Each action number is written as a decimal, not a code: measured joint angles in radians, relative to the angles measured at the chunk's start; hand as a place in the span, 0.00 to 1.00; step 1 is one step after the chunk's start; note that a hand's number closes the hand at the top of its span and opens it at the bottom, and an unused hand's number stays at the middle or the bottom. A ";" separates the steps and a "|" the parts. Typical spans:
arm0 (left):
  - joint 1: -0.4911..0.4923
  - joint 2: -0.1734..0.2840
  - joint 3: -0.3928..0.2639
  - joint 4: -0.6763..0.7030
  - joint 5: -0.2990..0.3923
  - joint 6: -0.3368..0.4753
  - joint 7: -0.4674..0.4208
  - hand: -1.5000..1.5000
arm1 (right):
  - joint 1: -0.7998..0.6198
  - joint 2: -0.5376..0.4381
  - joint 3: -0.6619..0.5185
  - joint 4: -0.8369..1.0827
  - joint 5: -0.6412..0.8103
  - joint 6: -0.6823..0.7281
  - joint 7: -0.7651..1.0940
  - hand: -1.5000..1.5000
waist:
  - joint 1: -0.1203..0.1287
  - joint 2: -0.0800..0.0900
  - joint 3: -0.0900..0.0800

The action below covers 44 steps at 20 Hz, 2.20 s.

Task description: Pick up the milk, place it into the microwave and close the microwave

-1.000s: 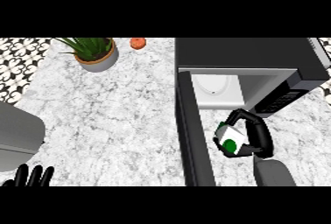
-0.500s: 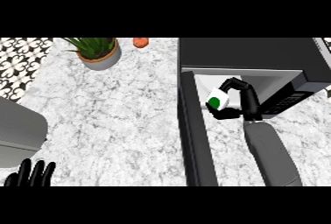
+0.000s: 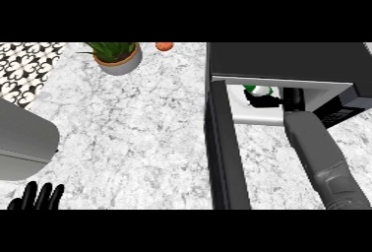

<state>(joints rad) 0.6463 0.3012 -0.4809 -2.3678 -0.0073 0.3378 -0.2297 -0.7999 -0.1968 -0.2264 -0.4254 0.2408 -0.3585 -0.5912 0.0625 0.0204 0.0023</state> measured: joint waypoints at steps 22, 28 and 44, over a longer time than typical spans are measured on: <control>-0.021 0.012 -0.009 0.017 -0.067 0.006 0.028 0.00 | -0.207 0.010 0.059 0.290 0.166 -0.182 -0.030 0.00 | 0.028 0.012 0.001; -0.006 0.018 -0.024 -0.003 -0.094 0.011 0.039 0.00 | -0.228 -0.002 0.027 0.294 0.143 -0.200 -0.030 0.00 | 0.021 0.010 0.001; 0.018 0.006 -0.072 0.015 -0.139 0.030 0.021 0.00 | -0.197 -0.067 -0.046 0.283 0.089 -0.182 -0.121 0.00 | 0.009 0.012 0.004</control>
<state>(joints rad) 0.6646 0.3074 -0.5524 -2.3524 -0.1468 0.3679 -0.2086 -0.9968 -0.2636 -0.2728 -0.1424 0.3297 -0.5404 -0.7123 0.0714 0.0327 0.0063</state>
